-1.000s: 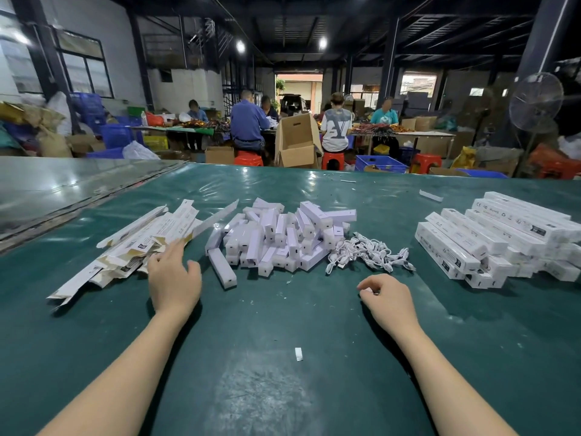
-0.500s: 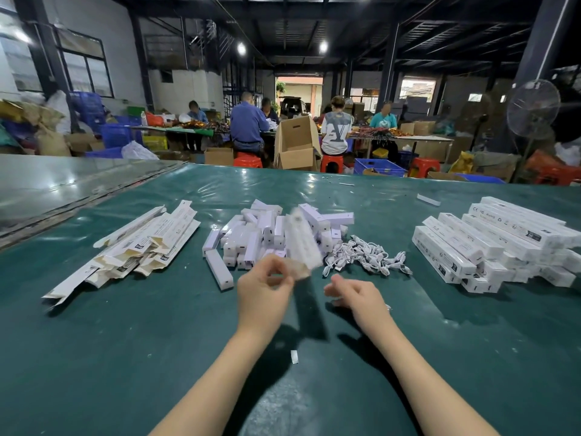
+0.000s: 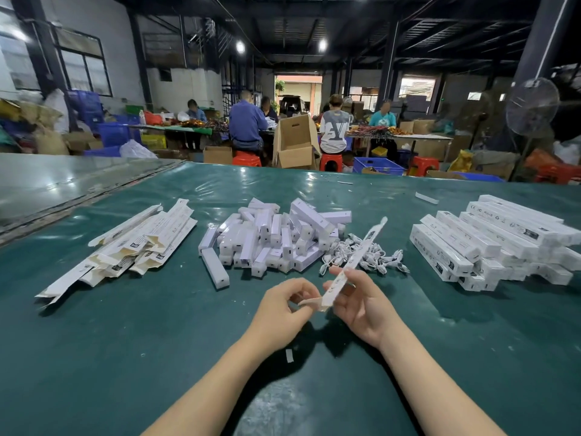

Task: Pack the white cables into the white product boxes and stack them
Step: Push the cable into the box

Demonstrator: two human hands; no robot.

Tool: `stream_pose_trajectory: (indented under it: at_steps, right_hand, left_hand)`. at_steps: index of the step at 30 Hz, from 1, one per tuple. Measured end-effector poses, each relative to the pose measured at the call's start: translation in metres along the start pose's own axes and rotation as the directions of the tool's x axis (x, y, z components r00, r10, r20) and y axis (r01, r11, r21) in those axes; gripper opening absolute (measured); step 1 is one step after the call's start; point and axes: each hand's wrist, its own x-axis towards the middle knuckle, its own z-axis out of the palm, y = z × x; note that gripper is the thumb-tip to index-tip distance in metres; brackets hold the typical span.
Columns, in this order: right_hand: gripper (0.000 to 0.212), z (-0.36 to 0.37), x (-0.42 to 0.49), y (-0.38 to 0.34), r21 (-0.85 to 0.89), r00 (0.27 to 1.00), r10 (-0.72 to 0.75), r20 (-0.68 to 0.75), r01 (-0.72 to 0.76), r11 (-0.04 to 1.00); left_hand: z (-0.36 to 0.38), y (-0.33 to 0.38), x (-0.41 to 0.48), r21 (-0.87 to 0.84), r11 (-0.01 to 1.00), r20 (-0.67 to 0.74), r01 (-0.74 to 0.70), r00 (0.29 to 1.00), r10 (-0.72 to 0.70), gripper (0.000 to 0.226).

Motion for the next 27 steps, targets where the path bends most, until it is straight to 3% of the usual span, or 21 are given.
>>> stream_pose_trajectory:
  at_steps: [2,5,8,10,17,22,27]
  right_hand:
    - [0.029,0.000,0.002,0.001,-0.002,1.000,-0.022,-0.017,0.022,1.000]
    - [0.017,-0.004,0.003,0.002,0.044,0.998,-0.065,-0.011,0.065,0.997]
    - [0.010,-0.008,0.004,0.002,0.045,0.994,-0.102,-0.028,0.103,0.994]
    - [0.010,-0.007,0.004,0.002,0.036,0.993,-0.111,-0.036,0.112,0.993]
    - [0.015,-0.009,0.003,0.001,0.021,0.996,-0.090,0.004,0.090,0.996]
    - [0.031,-0.010,0.003,0.003,0.050,0.992,-0.120,0.046,0.117,0.992]
    - [0.040,-0.009,0.001,0.003,0.092,0.982,-0.132,0.138,0.120,0.989]
  left_hand:
    - [-0.001,-0.001,0.003,-0.080,0.996,-0.111,0.049,0.992,-0.058,0.025]
    - [-0.007,-0.005,0.011,-0.398,0.910,-0.277,0.114,0.931,-0.237,0.024]
    - [-0.011,-0.011,0.016,-0.612,0.781,-0.260,0.123,0.901,-0.346,0.020]
    - [-0.010,-0.015,0.016,-0.631,0.763,-0.211,0.140,0.916,-0.342,0.020]
    - [-0.007,-0.013,0.013,-0.482,0.863,-0.167,0.151,0.951,-0.260,0.029]
    - [-0.010,-0.007,0.013,-0.641,0.749,-0.115,0.165,0.945,-0.306,0.026]
    - [-0.012,-0.009,0.015,-0.686,0.705,-0.077,0.181,0.945,-0.318,0.030]
